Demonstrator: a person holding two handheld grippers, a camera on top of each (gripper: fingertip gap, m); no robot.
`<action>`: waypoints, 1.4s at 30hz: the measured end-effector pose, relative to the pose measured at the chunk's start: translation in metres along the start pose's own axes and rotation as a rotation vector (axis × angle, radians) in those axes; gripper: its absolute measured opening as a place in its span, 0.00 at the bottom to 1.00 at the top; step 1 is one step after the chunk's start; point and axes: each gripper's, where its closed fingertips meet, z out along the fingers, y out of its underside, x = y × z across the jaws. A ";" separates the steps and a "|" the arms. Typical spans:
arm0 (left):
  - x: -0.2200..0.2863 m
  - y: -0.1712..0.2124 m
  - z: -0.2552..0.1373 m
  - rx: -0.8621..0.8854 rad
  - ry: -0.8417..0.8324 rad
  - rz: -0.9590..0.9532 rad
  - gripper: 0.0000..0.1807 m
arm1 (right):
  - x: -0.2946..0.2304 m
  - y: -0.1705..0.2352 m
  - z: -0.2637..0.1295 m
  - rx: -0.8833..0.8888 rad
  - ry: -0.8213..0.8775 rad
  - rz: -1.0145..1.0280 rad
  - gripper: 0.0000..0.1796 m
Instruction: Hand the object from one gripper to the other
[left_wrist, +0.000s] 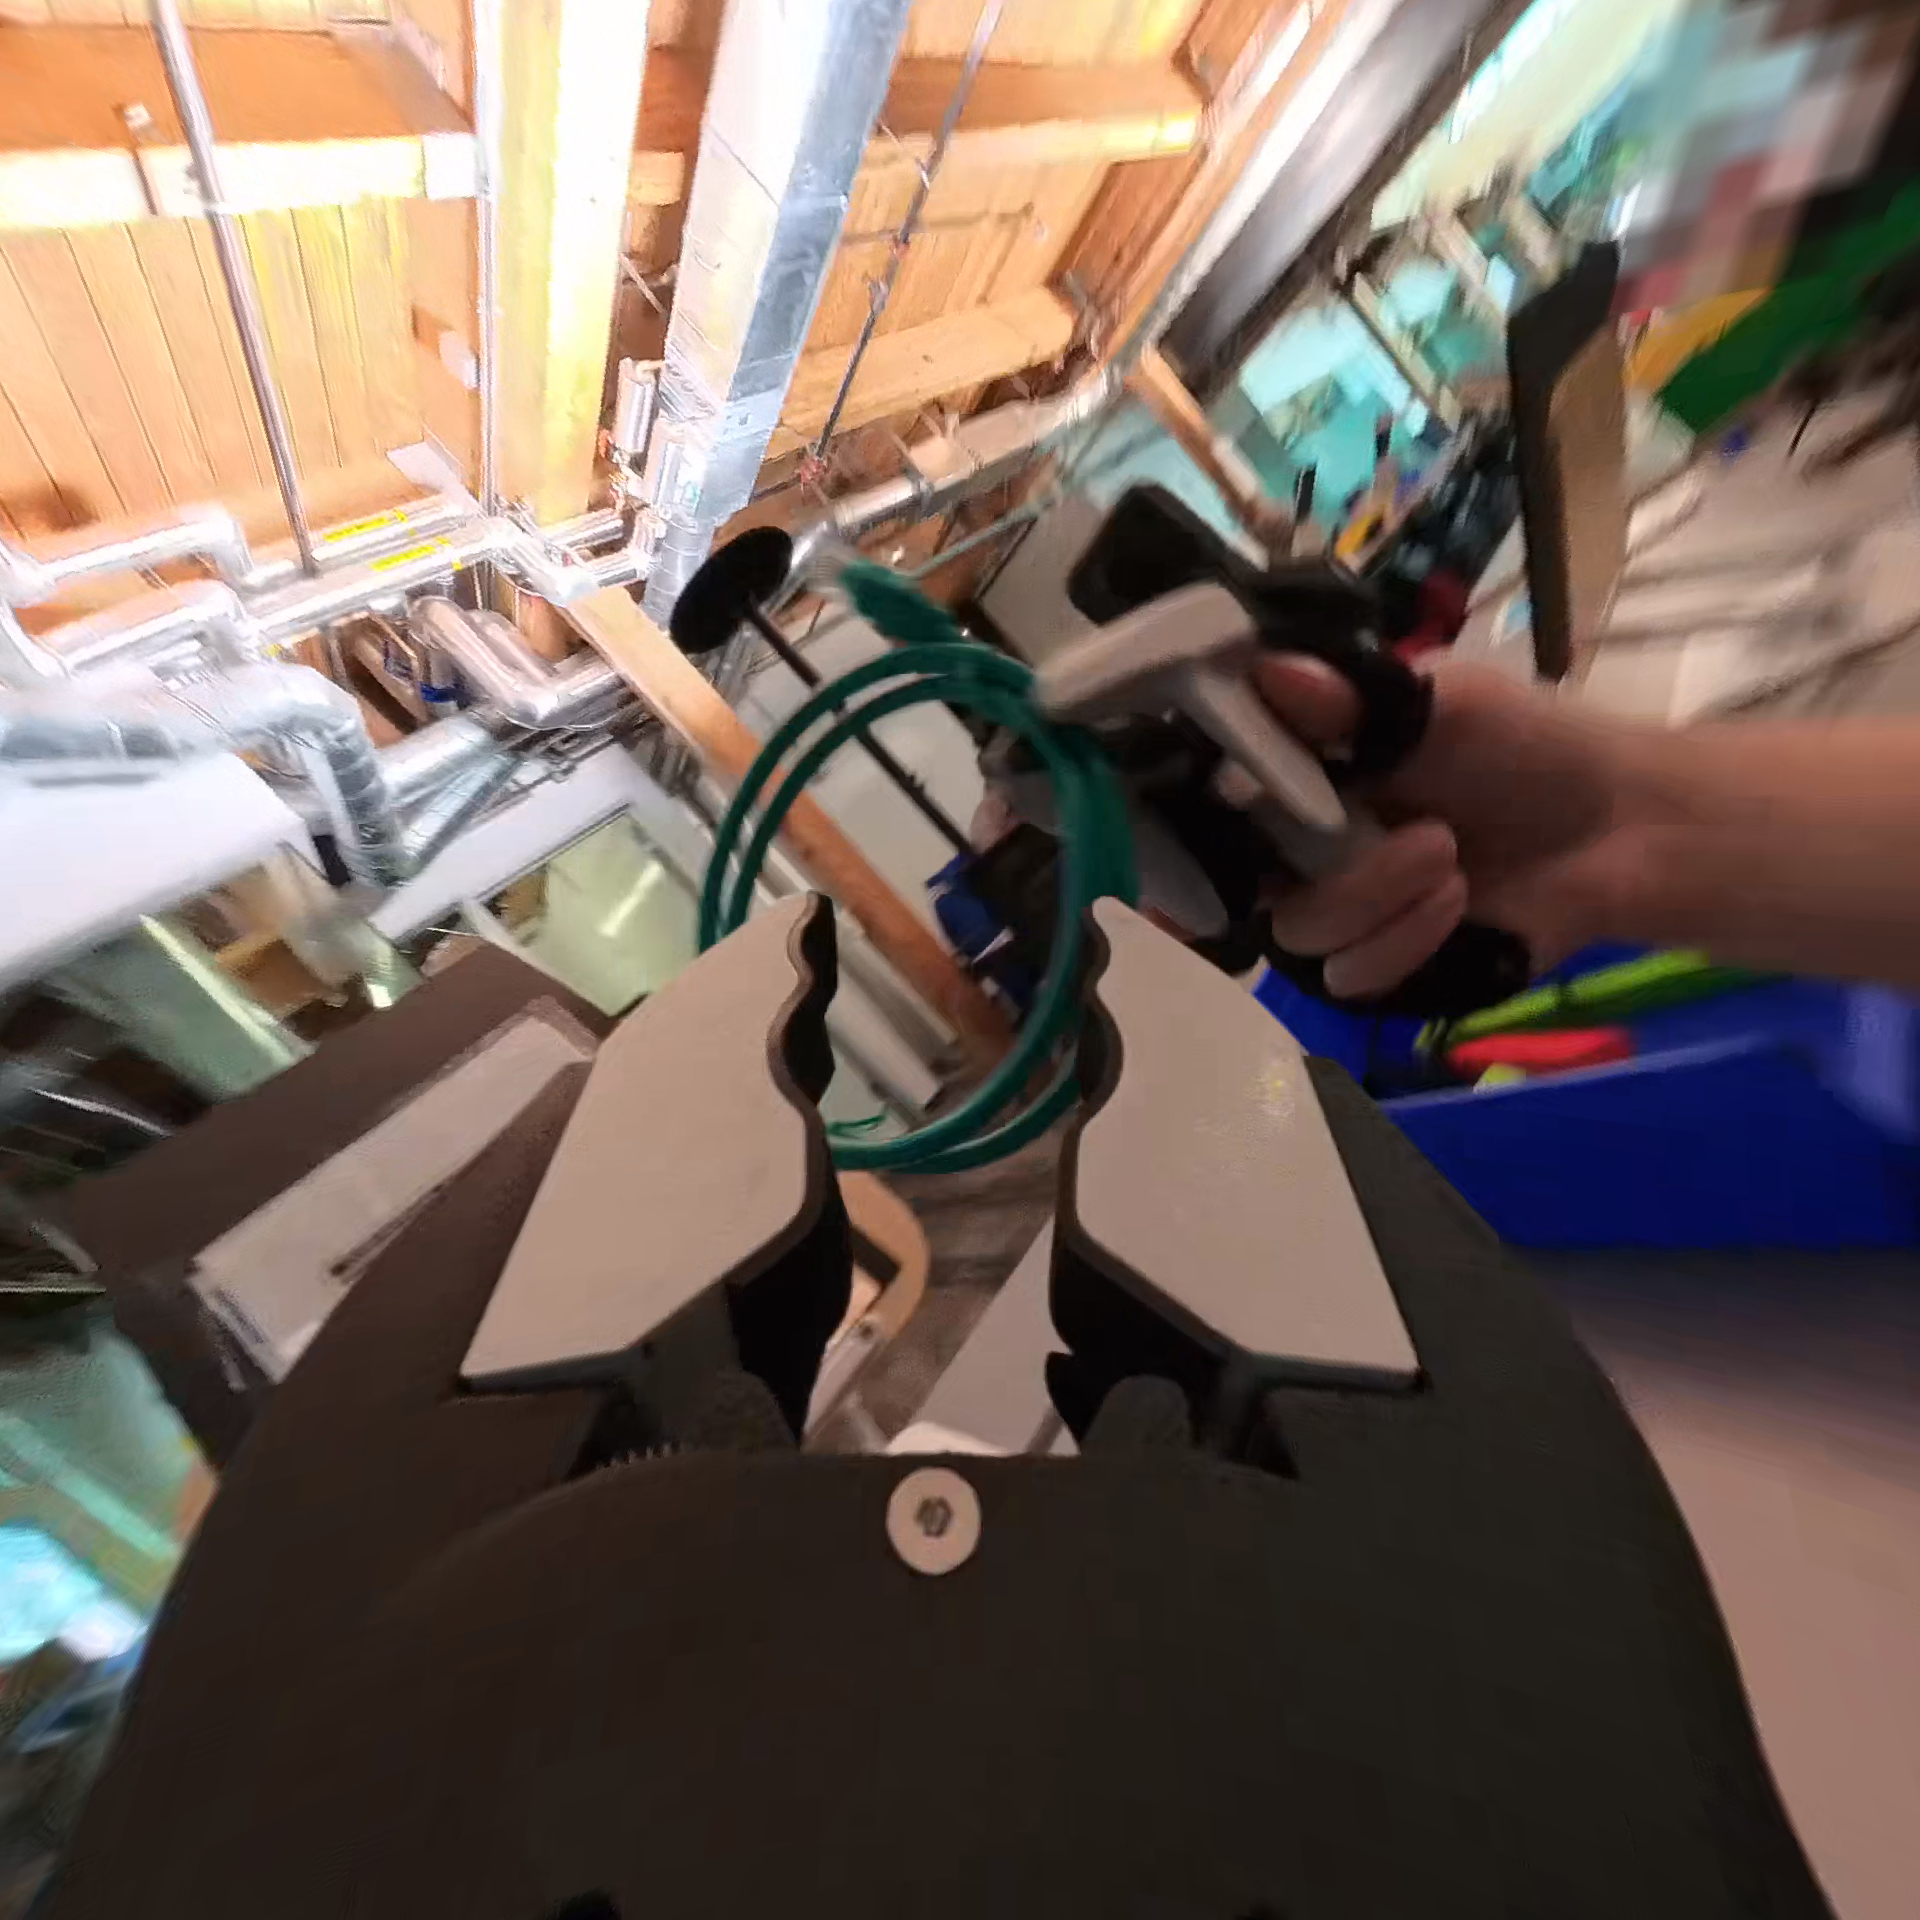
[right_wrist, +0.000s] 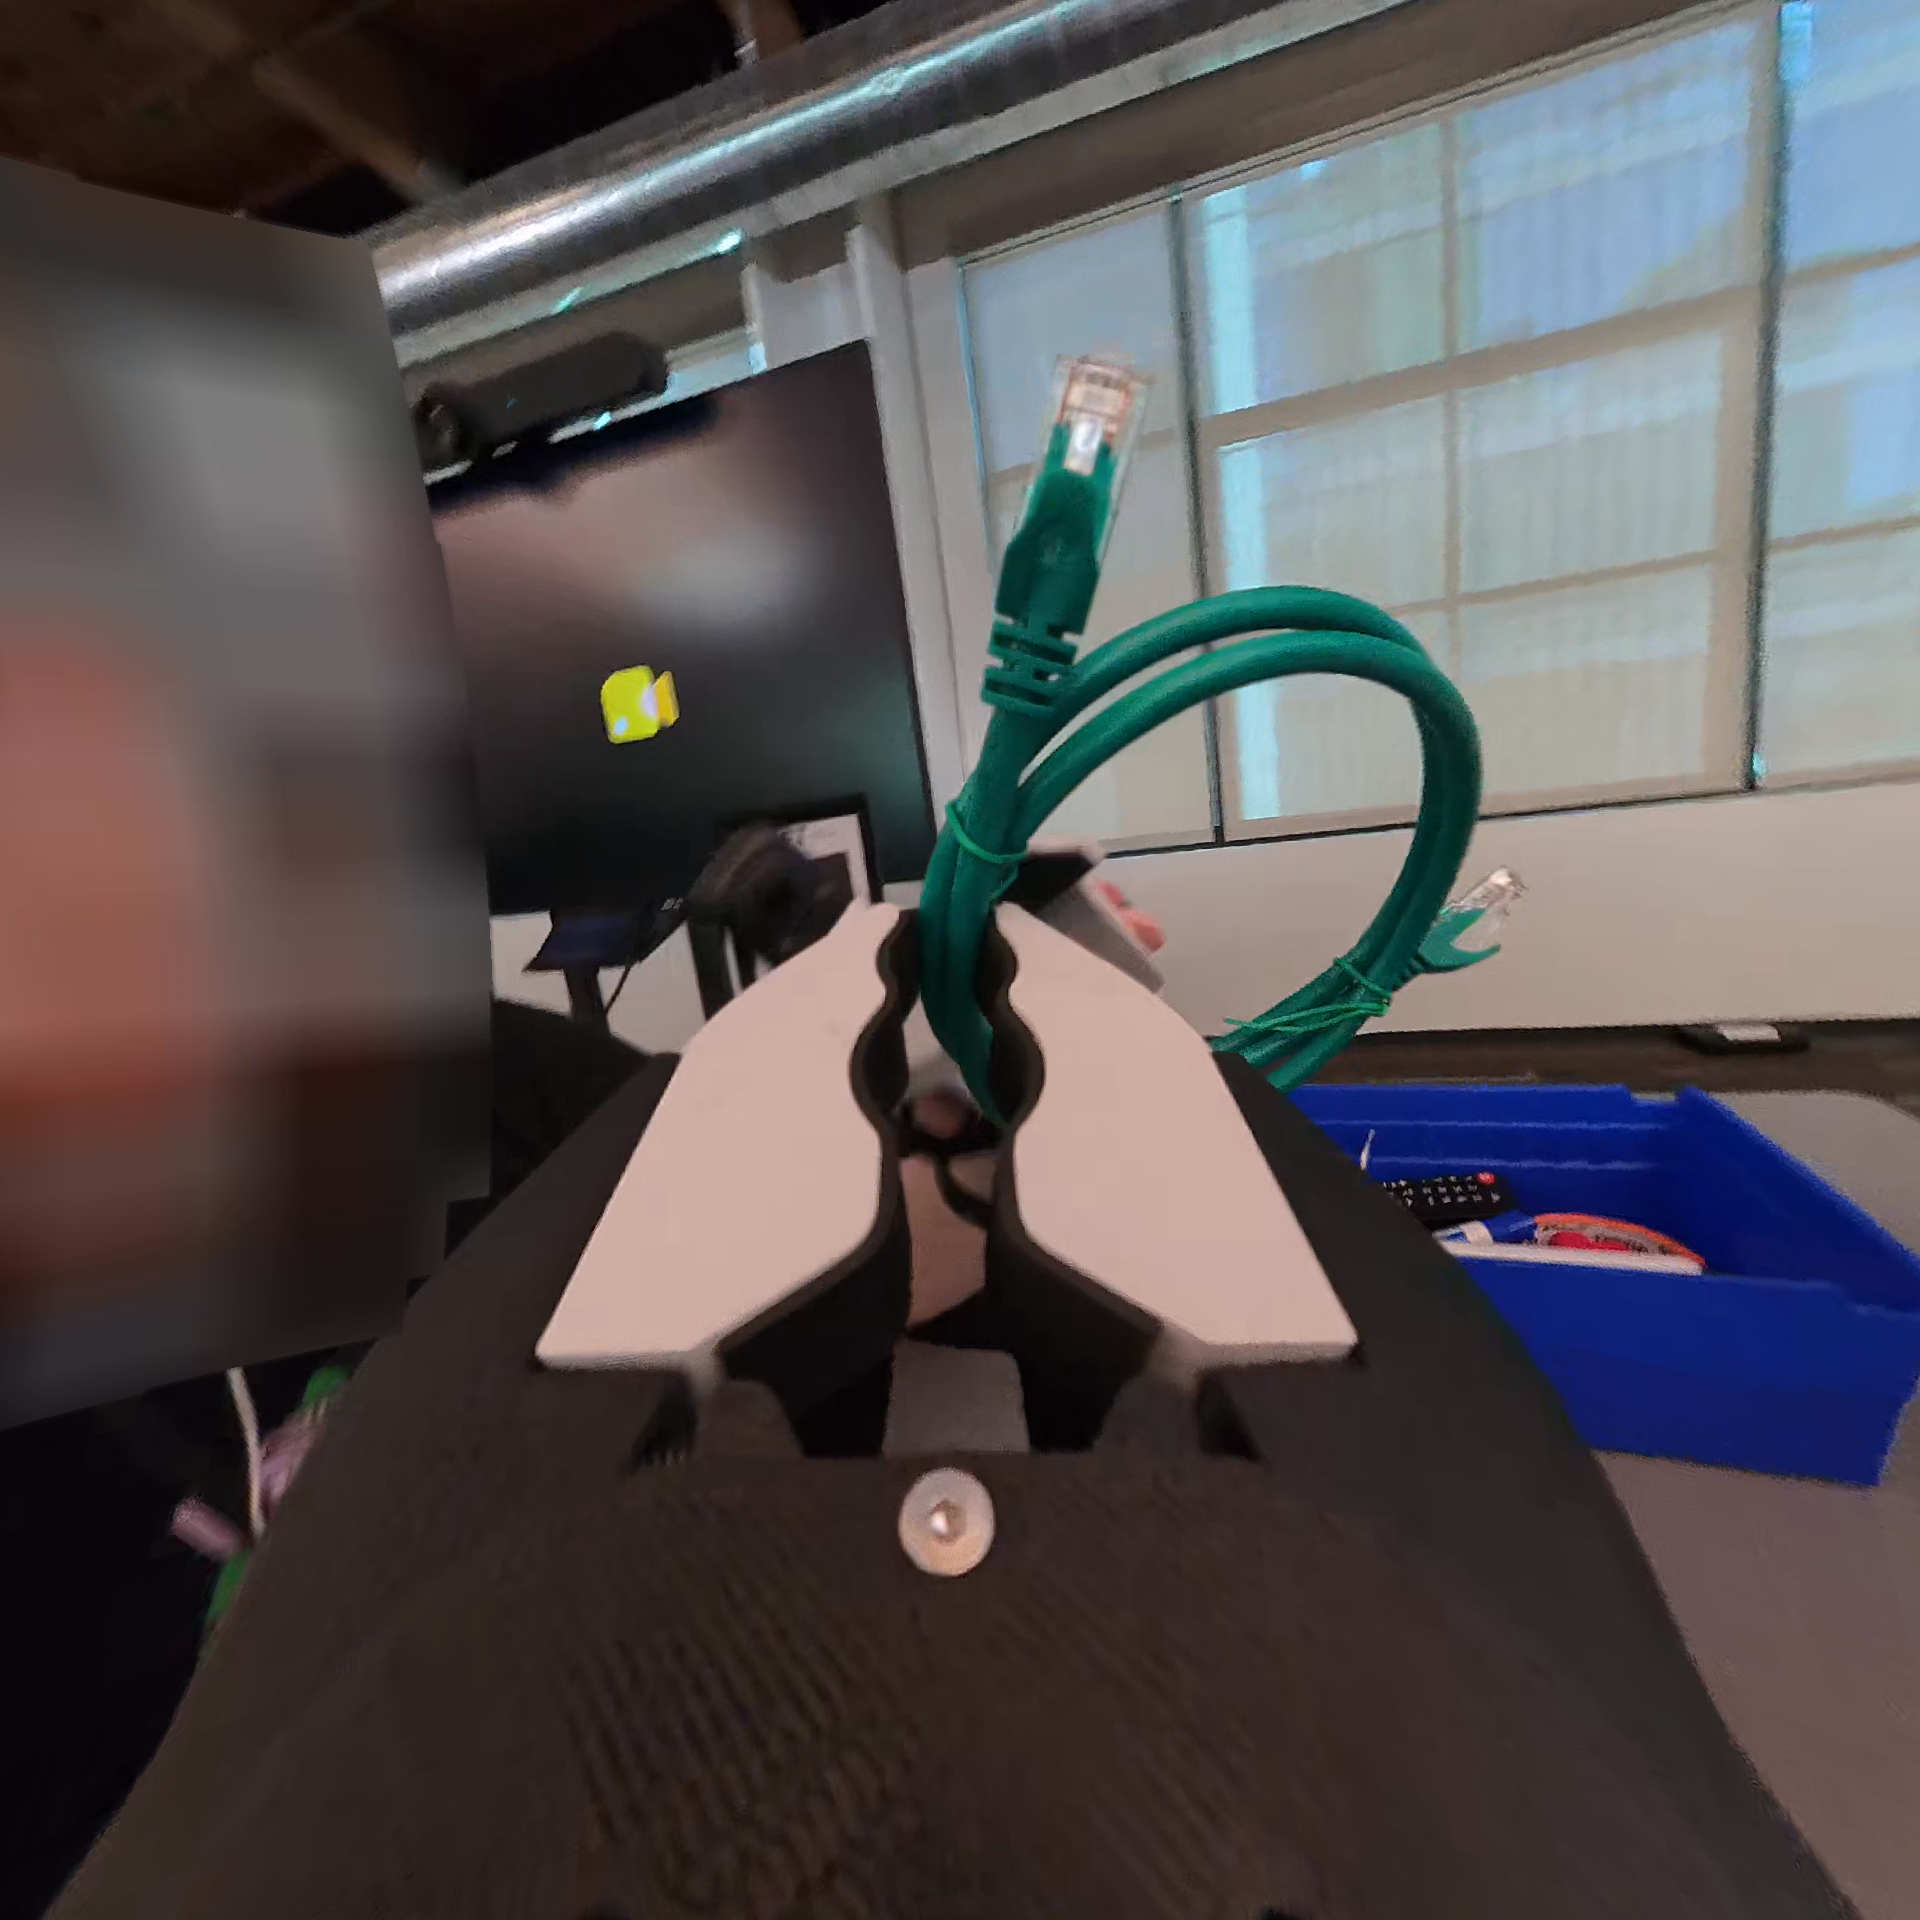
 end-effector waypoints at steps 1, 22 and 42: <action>-0.009 -0.008 -0.005 0.038 -0.008 -0.068 0.24 | -0.012 0.001 -0.005 -0.017 -0.060 -0.068 0.07; -0.002 -0.001 0.008 0.106 0.337 -1.205 0.11 | -0.049 0.034 0.005 -0.049 -0.172 -0.740 0.06; -0.060 0.120 -0.009 -0.685 -0.321 0.123 0.07 | 0.108 0.025 -0.045 -0.461 1.039 -0.743 0.24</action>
